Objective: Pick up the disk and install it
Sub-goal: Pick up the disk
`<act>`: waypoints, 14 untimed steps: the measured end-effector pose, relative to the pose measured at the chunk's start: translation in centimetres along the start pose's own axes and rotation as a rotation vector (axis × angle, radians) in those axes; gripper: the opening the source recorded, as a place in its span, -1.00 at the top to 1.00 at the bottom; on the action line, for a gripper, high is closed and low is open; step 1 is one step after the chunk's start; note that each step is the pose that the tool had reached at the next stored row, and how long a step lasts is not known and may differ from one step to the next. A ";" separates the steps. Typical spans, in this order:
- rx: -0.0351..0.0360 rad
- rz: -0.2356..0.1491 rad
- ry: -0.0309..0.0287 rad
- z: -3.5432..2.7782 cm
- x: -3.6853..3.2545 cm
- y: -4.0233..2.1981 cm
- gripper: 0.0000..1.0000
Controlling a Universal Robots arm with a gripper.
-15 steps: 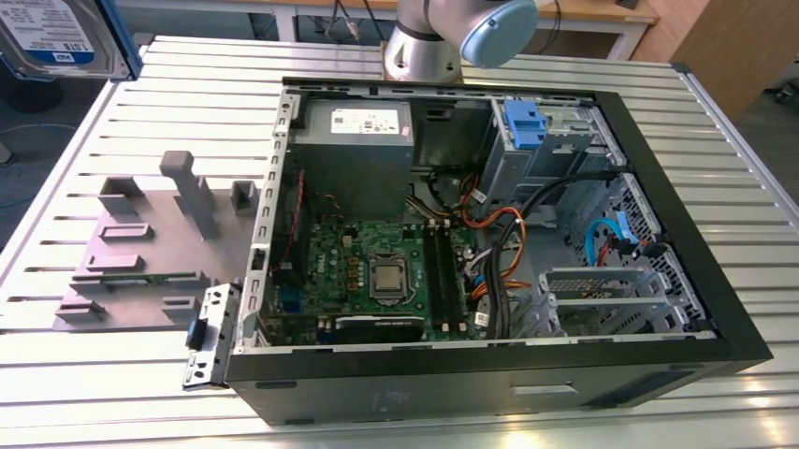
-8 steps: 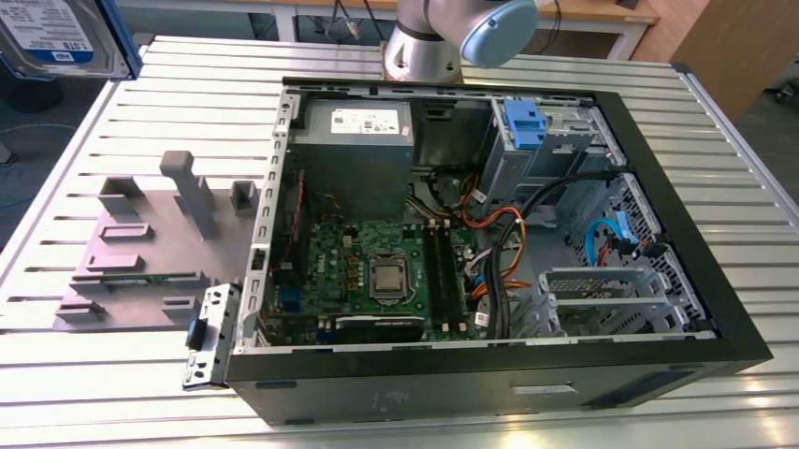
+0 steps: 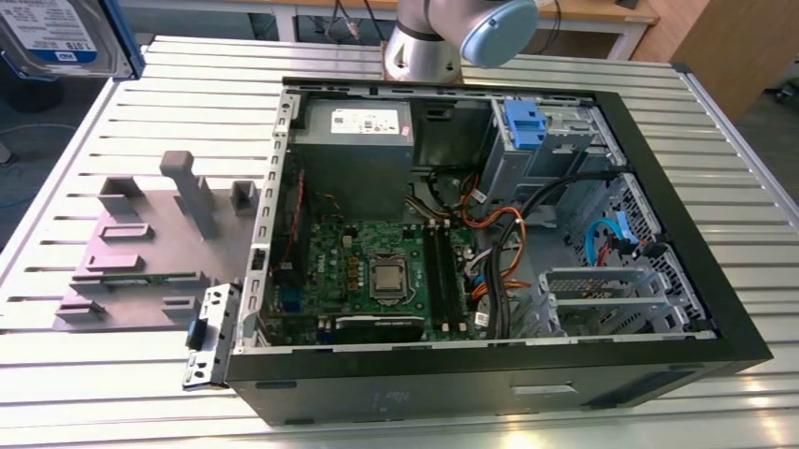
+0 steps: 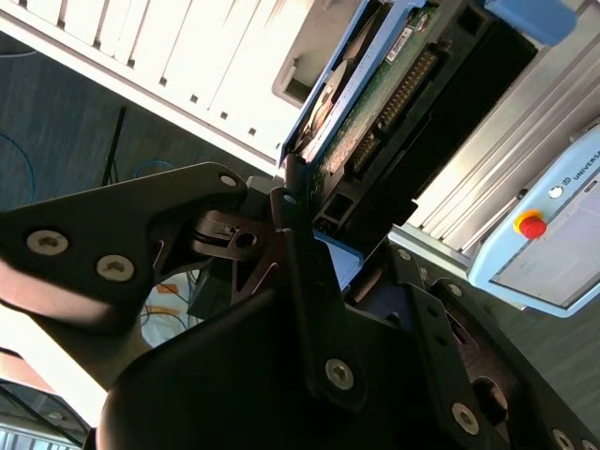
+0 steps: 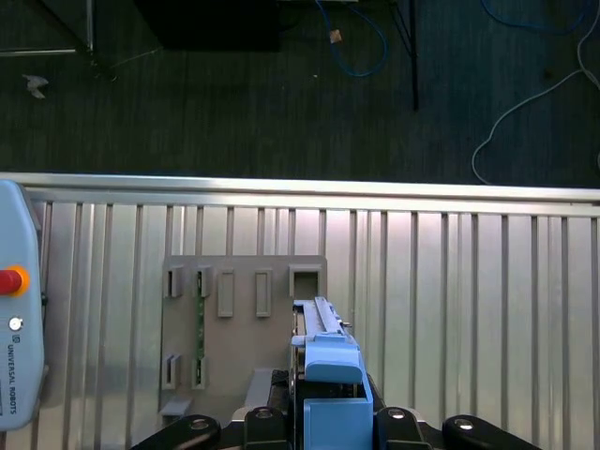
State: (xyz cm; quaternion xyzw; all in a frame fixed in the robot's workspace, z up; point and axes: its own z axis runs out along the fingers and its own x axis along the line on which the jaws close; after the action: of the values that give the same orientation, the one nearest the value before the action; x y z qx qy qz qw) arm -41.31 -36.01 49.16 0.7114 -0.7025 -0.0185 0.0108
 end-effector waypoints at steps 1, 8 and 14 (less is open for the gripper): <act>-0.0001 0.000 0.0000 -0.01 0.00 -0.08 0.27; 0.0000 0.000 0.0001 -0.03 0.01 -0.62 0.27; 0.0000 0.000 0.0000 -0.05 0.01 -1.13 0.27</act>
State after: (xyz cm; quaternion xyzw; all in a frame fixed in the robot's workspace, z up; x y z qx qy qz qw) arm -40.18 -36.01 49.16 0.7114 -0.7025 -0.0185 0.0108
